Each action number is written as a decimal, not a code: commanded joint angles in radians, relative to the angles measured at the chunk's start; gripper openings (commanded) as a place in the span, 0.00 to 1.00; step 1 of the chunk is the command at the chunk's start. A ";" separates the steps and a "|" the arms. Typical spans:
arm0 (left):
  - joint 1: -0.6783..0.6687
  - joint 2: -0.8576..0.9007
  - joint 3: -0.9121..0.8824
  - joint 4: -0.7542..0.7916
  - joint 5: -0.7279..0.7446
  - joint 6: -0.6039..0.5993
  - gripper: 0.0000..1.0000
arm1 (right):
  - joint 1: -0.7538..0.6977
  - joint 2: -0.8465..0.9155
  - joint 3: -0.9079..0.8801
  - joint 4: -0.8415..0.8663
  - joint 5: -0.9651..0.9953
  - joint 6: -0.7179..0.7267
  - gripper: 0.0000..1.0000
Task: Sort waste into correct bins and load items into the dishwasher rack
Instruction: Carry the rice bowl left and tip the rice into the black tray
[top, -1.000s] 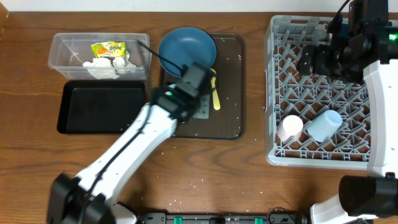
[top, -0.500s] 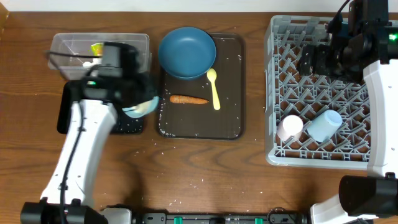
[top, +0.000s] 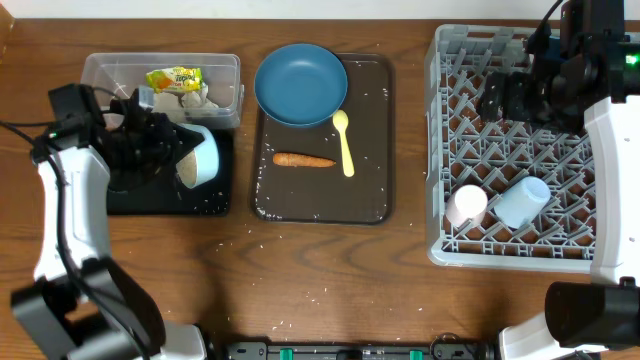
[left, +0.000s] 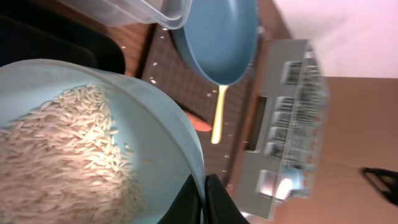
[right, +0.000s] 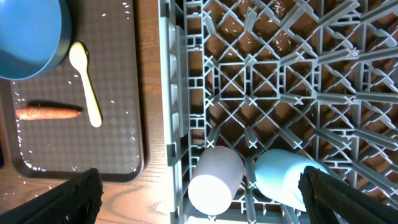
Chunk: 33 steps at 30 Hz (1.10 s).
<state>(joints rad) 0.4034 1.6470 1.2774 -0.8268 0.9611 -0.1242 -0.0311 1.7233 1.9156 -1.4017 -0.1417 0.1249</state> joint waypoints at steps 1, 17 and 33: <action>0.044 0.078 -0.011 -0.002 0.231 0.087 0.06 | 0.013 0.005 -0.001 -0.002 0.002 -0.010 0.99; 0.178 0.243 -0.011 0.001 0.583 0.180 0.06 | 0.013 0.005 -0.001 -0.002 0.002 -0.010 0.99; 0.235 0.243 -0.011 -0.010 0.612 0.093 0.06 | 0.013 0.005 -0.001 -0.002 0.003 -0.010 0.99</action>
<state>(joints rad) 0.6285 1.8874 1.2686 -0.8337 1.5402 -0.0078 -0.0311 1.7233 1.9156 -1.4017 -0.1417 0.1249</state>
